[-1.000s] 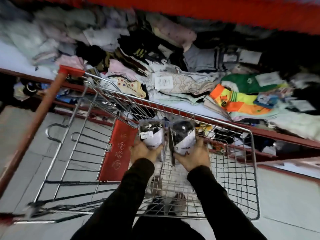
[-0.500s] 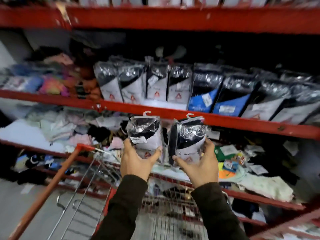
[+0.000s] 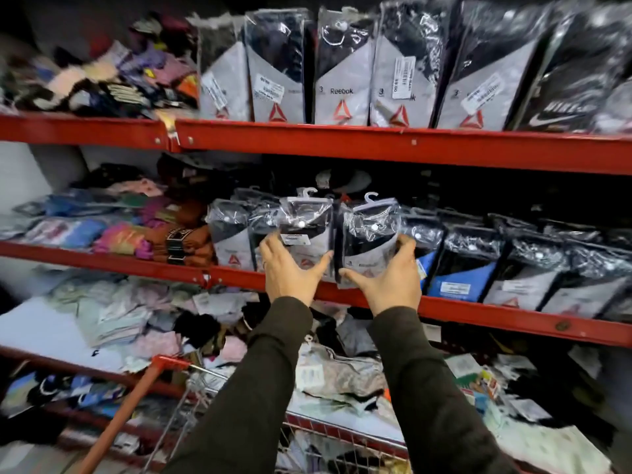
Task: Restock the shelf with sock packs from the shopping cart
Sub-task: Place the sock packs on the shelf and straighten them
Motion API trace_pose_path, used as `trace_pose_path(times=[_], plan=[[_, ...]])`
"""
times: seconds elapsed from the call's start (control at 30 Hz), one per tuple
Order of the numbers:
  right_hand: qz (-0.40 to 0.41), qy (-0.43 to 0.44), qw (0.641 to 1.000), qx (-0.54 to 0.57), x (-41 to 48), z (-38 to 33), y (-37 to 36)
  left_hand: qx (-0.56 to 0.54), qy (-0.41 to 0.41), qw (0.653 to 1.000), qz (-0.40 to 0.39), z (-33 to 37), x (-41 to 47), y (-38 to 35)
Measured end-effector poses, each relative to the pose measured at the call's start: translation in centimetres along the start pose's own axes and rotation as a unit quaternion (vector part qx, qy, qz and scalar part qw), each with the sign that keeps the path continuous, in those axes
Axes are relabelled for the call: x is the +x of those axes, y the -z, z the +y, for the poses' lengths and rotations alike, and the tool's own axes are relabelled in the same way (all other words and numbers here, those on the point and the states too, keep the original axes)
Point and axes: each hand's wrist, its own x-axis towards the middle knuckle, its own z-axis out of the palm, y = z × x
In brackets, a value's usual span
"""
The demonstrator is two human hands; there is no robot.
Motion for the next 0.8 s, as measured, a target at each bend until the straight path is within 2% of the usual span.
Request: trace_pose_path(times=[0.27, 0.47, 0.63, 0.8], plan=[[0.045, -0.010, 0.998, -0.049, 1.1, 0.9, -4.4, 0.052, -0.004, 0.999, -0.013, -1.8, 2.5, -3.2], [0.033, -0.015, 0.995, -0.096, 0.3, 2.3, -6.2, 0.062, -0.029, 0.998, -0.009, -3.5, 1.9, -4.6], [0.017, -0.027, 0.997, -0.066, 0.1, 3.1, -5.8, 0.034, -0.064, 0.997, 0.006, -4.1, 1.6, -4.5], [0.064, 0.014, 0.998, -0.012, -0.9, 3.6, -5.3, 0.020, -0.081, 0.996, 0.015, -5.0, 2.8, -4.0]])
